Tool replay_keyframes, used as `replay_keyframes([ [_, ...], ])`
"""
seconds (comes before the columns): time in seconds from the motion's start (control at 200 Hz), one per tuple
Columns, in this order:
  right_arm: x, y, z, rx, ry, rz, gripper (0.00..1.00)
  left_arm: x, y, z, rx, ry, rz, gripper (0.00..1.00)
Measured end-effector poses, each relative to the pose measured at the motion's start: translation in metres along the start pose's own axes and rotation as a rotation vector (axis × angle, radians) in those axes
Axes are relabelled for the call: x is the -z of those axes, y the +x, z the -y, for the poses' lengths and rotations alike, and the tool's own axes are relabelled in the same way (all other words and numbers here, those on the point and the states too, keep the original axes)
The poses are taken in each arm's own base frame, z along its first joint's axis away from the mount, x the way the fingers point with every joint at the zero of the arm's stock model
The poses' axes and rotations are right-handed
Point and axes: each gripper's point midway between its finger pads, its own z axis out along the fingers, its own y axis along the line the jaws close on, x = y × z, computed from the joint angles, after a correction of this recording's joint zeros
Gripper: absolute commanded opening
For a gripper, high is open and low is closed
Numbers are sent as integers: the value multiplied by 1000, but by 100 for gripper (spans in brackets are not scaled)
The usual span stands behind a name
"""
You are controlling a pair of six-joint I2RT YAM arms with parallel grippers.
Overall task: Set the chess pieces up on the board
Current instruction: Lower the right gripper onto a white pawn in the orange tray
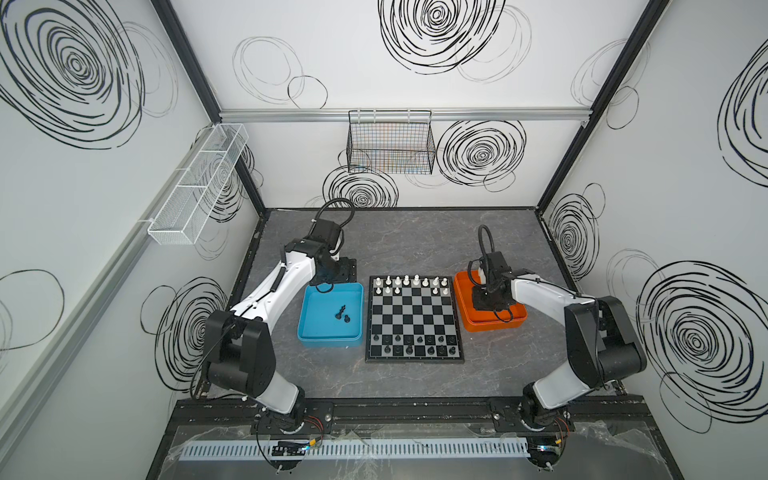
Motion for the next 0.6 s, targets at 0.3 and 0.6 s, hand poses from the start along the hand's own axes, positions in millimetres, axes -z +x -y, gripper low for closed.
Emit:
replay_keyframes([
  [0.3,-4,-3,-2,8,-3,-3,28,0,0,0,0,0,0,93],
  [0.6,-4,-5,-4,13,-12,0,23,-1,2,-1,0,-1,-4,93],
])
